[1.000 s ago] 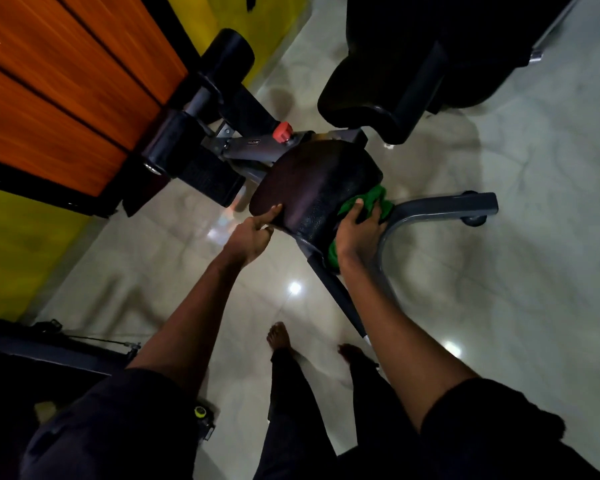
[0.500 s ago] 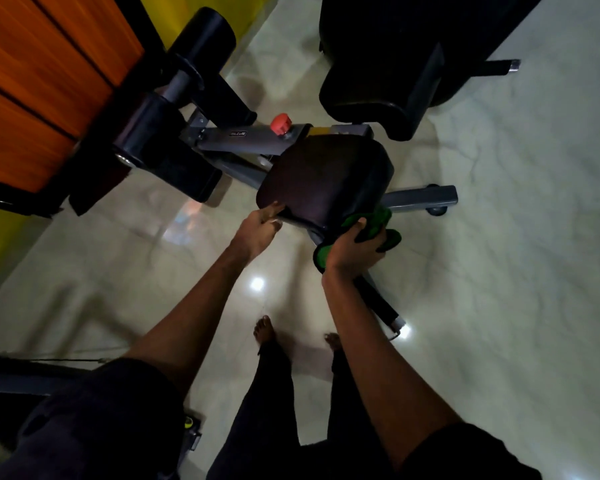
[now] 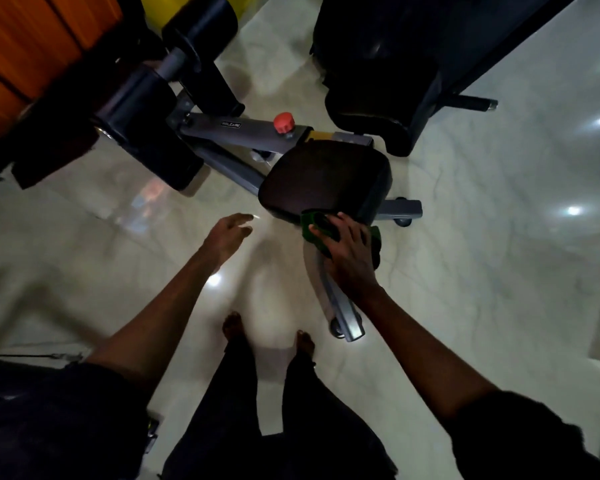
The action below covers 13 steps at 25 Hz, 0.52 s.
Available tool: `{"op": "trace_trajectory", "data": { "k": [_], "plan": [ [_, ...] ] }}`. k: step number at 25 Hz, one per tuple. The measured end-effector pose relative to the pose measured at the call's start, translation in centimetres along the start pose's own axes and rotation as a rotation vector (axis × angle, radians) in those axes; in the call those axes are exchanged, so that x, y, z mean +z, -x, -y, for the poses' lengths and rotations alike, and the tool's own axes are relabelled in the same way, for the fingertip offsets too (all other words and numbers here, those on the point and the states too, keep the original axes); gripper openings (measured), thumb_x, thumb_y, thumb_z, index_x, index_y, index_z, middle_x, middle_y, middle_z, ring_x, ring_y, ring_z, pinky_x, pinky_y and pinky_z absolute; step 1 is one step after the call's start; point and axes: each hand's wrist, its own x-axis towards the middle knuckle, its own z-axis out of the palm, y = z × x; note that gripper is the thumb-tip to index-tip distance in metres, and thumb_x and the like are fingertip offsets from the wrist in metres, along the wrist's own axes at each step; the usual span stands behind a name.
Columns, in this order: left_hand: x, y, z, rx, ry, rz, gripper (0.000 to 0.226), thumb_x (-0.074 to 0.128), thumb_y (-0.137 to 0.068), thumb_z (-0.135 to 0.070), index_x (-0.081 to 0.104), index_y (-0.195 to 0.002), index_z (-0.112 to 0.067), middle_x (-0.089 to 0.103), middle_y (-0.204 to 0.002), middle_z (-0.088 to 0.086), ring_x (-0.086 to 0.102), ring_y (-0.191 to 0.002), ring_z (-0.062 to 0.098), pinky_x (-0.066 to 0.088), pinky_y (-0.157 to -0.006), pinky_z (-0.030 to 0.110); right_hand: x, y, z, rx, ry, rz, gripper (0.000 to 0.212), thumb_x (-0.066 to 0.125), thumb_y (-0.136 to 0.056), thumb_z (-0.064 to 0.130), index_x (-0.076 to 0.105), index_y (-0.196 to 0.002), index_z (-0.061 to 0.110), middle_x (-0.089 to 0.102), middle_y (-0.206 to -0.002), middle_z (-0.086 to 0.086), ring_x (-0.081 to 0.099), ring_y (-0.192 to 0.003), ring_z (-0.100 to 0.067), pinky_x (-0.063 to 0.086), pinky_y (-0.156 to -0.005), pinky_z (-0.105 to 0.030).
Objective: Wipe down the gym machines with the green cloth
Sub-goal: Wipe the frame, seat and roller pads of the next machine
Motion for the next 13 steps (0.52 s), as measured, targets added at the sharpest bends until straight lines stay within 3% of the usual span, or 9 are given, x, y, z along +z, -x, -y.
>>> {"op": "trace_trajectory", "data": {
  "k": [4,8,10,13],
  "plan": [
    [-0.4,0.9,2.7,-0.067,0.062,0.012,0.045,0.056,-0.096,-0.011,0.054,-0.14,-0.017,0.05,-0.14,0.001,0.048,-0.126,0.015,0.036,-0.096,0.027,0.4,-3.4,2.1,-0.085,0.203,0.225,0.036,0.055,-0.083,0.016,0.072,-0.114,0.018,0.058,-0.134,-0.014,0.048,-0.129,-0.036,0.033,-0.107,-0.047],
    [-0.7,1.0,3.9,-0.079,0.053,0.04,0.056,0.062,-0.094,-0.017,0.045,-0.147,-0.021,0.041,-0.153,0.007,0.048,-0.129,0.022,0.038,-0.1,0.029,1.1,-8.2,4.2,-0.258,0.315,0.456,0.039,0.038,-0.08,0.017,0.074,-0.095,0.02,0.064,-0.118,-0.012,0.058,-0.108,-0.035,0.042,-0.092,-0.043],
    [-1.2,1.3,4.0,-0.092,0.097,0.005,0.06,0.061,-0.095,-0.017,0.039,-0.151,-0.022,0.04,-0.153,0.007,0.048,-0.128,0.022,0.036,-0.098,0.027,0.9,-8.8,4.4,-0.37,0.347,0.516,0.034,0.043,-0.078,0.018,0.075,-0.088,0.02,0.065,-0.113,-0.012,0.06,-0.104,-0.034,0.045,-0.087,-0.041],
    [-2.5,1.3,4.9,-0.101,0.16,-0.059,0.062,0.059,-0.097,-0.017,0.033,-0.154,-0.021,0.034,-0.157,0.01,0.038,-0.14,0.025,0.033,-0.1,0.027,0.3,-8.8,3.5,-0.496,0.377,0.564,0.029,0.059,-0.076,0.013,0.077,-0.099,0.012,0.063,-0.122,-0.019,0.059,-0.117,-0.041,0.047,-0.096,-0.048]
  ]
}}
